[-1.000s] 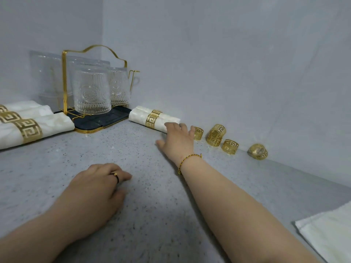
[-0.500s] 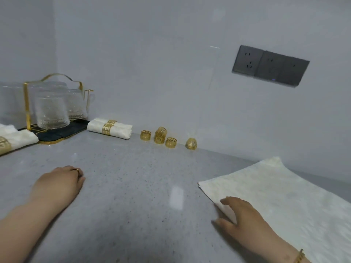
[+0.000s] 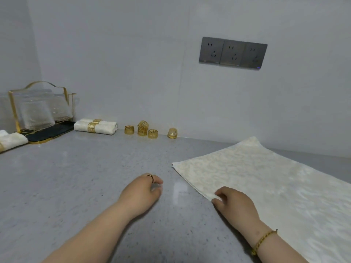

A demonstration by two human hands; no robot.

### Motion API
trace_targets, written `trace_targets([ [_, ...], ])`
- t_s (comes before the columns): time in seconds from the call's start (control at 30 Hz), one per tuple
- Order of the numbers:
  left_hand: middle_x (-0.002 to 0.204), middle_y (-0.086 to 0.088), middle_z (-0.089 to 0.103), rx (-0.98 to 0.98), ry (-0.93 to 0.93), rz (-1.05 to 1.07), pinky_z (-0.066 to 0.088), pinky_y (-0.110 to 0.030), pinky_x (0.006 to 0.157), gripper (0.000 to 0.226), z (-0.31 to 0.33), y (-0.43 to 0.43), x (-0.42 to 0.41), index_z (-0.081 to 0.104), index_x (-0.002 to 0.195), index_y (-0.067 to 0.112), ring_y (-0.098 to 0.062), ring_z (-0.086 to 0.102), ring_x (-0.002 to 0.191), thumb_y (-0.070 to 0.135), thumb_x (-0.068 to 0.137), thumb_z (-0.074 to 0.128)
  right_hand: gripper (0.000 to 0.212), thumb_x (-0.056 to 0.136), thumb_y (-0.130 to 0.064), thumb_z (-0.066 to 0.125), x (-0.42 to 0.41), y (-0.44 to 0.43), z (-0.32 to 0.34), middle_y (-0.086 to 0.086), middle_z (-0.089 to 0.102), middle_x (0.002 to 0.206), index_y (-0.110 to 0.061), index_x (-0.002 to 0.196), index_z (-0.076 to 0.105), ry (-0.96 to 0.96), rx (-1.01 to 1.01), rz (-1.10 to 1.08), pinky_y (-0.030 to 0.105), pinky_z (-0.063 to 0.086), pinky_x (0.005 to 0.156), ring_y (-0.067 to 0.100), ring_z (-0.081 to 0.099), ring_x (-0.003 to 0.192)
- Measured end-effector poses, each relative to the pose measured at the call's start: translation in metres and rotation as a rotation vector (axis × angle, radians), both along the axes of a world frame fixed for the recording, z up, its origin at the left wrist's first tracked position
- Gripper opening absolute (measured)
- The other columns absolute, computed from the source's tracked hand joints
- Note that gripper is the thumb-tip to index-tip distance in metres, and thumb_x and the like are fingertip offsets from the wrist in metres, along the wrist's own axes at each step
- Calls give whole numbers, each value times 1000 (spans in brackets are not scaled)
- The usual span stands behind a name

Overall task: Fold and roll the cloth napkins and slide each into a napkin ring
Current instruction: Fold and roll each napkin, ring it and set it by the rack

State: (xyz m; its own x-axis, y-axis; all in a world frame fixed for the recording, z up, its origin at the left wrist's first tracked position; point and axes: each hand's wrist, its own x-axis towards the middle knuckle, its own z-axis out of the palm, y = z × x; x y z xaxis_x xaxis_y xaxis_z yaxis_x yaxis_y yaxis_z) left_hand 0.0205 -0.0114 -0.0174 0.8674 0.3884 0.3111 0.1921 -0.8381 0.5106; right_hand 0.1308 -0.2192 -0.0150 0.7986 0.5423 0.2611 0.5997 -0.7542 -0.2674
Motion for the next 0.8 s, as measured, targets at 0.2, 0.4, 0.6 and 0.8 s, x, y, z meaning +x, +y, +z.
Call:
trace_targets([
  [0.2,109,23,52,91,-16,-125,26,-5,88,82,-23,-7,11,61,113,27,-1,45,112,66,56,17,18,90,-33,47,9,0,-1,-4,65,92,-22,90,61,-66,34,10,24,37,63,15,58,86],
  [0.4,92,40,36,34,-60,-147,22,4,81,81,-23,-6,13,65,105,26,3,44,103,66,51,20,15,88,-39,50,12,-4,-1,-6,61,89,-26,85,58,-14,76,53,24,35,64,14,57,92],
  [0.6,97,26,45,14,-25,-160,23,-4,85,70,-22,-7,10,65,106,24,3,42,103,63,59,30,29,92,-34,44,5,0,-1,-4,58,116,-20,116,52,-112,-73,109,27,36,72,17,54,106],
  [0.8,106,18,48,0,-5,-156,22,-4,86,37,-23,-7,8,62,112,21,-1,44,112,41,84,48,25,90,-19,38,7,2,-6,2,61,96,-12,96,61,-195,-109,126,28,34,62,20,55,87],
])
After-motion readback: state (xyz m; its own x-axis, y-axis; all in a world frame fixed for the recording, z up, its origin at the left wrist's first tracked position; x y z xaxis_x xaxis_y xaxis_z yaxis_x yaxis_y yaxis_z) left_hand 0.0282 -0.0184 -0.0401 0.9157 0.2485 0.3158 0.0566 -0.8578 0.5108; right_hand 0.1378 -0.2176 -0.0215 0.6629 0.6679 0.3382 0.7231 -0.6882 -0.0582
